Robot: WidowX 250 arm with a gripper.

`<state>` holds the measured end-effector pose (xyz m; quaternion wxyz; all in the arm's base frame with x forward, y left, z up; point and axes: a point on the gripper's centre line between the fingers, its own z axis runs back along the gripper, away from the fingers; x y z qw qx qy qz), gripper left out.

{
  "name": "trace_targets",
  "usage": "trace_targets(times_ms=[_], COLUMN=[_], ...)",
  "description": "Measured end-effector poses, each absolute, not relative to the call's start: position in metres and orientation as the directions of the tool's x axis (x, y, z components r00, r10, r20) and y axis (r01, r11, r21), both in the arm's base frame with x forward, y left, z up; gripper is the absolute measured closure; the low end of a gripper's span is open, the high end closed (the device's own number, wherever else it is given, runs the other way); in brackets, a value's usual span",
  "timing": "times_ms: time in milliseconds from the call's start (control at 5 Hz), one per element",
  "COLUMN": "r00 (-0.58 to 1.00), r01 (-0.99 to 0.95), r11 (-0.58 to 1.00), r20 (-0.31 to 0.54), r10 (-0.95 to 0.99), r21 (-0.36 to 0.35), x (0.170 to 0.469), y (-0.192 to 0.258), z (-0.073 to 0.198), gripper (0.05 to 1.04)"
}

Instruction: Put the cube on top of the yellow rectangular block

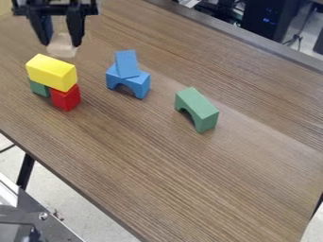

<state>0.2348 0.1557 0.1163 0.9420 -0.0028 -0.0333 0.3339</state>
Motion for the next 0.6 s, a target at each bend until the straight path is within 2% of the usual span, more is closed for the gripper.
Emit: trace_targets(times_ms=[200,600], r00=[0.694,0.676], r01=[-0.719,-0.737], r11=[0.694,0.676], r20=[0.036,-0.024], r10=[0.719,0.737], r21=[-0.006,0.012], x=[0.233,0.234], y=[0.159,0.165], z=[0.109,0.091], gripper=[0.531,0.531])
